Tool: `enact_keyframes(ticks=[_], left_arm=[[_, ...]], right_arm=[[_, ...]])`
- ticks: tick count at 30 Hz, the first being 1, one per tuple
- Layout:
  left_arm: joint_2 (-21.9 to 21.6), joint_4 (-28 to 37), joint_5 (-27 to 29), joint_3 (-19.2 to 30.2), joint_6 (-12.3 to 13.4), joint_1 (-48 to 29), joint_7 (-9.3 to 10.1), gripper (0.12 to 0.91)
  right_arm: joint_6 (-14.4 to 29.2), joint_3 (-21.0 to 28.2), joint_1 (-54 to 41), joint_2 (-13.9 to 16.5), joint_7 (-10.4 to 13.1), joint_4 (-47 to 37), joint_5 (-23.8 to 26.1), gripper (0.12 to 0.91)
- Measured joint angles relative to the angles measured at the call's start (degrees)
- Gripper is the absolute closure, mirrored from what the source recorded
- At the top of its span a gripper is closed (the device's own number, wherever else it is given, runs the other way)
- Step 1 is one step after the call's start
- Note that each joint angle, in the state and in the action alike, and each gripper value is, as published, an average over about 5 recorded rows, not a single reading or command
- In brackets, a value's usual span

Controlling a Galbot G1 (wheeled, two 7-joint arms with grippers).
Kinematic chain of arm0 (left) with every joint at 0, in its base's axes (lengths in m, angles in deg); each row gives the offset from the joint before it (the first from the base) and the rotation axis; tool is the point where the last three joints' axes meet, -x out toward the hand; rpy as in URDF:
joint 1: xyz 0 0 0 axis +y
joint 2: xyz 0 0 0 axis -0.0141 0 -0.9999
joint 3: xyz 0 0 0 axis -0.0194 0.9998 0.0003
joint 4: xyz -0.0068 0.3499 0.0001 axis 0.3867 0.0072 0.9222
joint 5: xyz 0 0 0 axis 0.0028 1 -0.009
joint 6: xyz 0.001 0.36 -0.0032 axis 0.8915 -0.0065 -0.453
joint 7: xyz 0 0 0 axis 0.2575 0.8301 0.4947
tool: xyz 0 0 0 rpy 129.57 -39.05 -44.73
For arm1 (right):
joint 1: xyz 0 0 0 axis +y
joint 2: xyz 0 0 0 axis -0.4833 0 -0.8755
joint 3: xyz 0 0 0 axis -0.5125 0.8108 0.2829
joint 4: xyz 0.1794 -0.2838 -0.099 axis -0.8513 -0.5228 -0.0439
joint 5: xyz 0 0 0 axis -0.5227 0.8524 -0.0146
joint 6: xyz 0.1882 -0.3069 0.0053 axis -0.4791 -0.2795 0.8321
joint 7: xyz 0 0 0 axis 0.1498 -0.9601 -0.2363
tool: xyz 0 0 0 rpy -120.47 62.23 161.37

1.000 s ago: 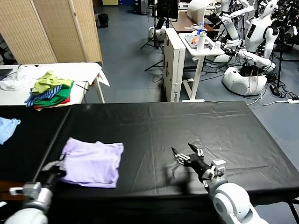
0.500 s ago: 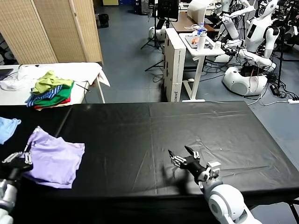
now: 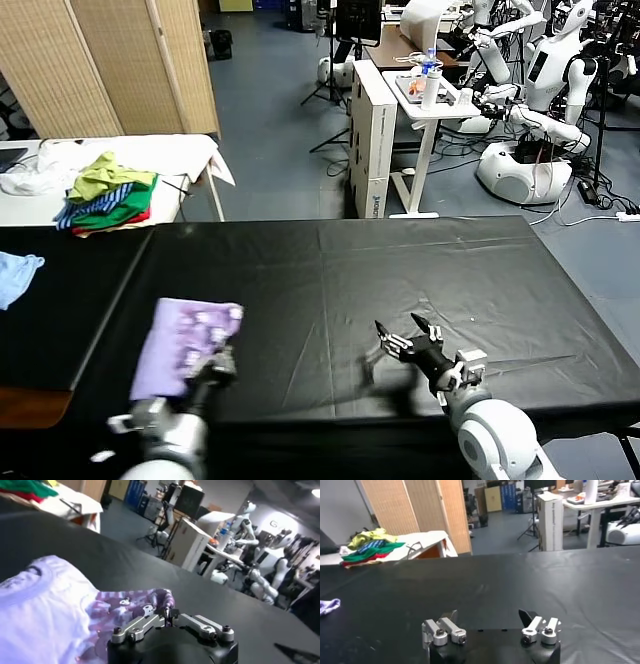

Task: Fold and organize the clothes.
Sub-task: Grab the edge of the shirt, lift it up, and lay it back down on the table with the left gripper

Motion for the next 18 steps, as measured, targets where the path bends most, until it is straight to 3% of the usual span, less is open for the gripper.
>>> enact_keyframes(ticks=[5, 11, 13, 18], left_arm=[[5.7, 2.81, 1.27, 8.17, 0.14, -3.08, 0.85, 0.855], [8.71, 5.6, 2.72, 10.93, -0.55, -5.58, -0.17, 0.817], [8.79, 5.68, 3.55, 11.64, -0.71, -5.52, -0.77, 0.724], [8.7, 4.48, 6.51, 12.9, -0.38, -4.89, -2.53, 0.386]], right_arm=[[-0.14, 0.56, 0.03, -0.23, -0.01, -0.06, 0.5, 0.118], [-0.88, 2.62, -1.15, -0.37, 0.0, -0.54, -0.06, 0.118], [-1.2, 3.6, -1.75, -0.39, -0.01, -0.9, -0.28, 0.118], [-3.68, 6.64, -3.41, -0.58, 1.92, -0.95, -4.87, 0.118]])
